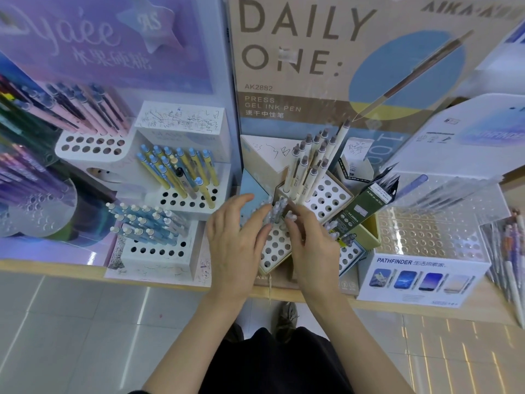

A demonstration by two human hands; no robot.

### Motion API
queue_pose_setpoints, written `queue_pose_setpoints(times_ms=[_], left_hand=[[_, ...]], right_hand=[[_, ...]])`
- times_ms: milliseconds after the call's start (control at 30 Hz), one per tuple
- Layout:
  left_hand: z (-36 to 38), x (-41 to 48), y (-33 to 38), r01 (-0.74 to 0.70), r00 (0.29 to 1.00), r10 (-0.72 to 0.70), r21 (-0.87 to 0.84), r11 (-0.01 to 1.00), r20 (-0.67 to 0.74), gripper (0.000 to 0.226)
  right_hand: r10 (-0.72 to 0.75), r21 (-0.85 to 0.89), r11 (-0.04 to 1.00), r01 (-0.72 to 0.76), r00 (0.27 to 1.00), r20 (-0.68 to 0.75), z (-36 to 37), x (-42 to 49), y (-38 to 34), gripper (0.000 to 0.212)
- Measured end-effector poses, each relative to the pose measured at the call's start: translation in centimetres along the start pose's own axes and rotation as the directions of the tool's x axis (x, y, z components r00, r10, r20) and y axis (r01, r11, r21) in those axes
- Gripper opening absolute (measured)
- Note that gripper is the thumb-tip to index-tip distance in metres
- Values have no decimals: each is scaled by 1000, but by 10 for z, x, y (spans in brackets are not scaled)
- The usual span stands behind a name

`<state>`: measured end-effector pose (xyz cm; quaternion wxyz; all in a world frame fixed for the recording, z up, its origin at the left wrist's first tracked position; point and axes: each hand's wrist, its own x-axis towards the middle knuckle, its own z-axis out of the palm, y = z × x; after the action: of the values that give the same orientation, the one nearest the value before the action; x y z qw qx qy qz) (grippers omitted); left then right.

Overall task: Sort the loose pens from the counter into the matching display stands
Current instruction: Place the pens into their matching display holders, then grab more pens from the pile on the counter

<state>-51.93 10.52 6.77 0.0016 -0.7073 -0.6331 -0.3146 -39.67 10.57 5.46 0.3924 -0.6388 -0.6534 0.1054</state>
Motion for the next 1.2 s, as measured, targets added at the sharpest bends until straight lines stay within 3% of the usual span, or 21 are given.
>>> queue_pose_setpoints(times_ms=[233,433,700,800,867,933,1033,1200], left_hand=[[3,5,-2,45,998,-38,-137,990,55,24],[0,12,-5,85,989,-39,-336,938,142,19],[-3,18,-10,134,974,-47,-398,908,222,20],[-7,14,-6,1,990,46,-342,940,130,31],[-9,14,4,-117,984,160,-387,914,81,30],[-9,13,21,-174,955,268,-489,855,129,27],[0,1,50,-128,860,399,-621,773,318,21],[49,-51,78,90,610,395,-556,826,687,14]], right_hand=[[-14,-144,989,14,1000,2,4,14,-11,11],[81,-83,993,-79,996,31,0,12,-19,20],[236,-51,971,-233,971,50,3,12,-21,17],[301,162,936,-314,948,100,-8,0,-22,27],[352,252,901,-354,934,54,-22,-14,-18,31],[412,275,878,-391,911,-23,-40,-29,-8,27],[548,296,813,-502,831,-96,-75,-54,22,17],[758,224,648,-728,644,-100,-134,-112,103,14]])
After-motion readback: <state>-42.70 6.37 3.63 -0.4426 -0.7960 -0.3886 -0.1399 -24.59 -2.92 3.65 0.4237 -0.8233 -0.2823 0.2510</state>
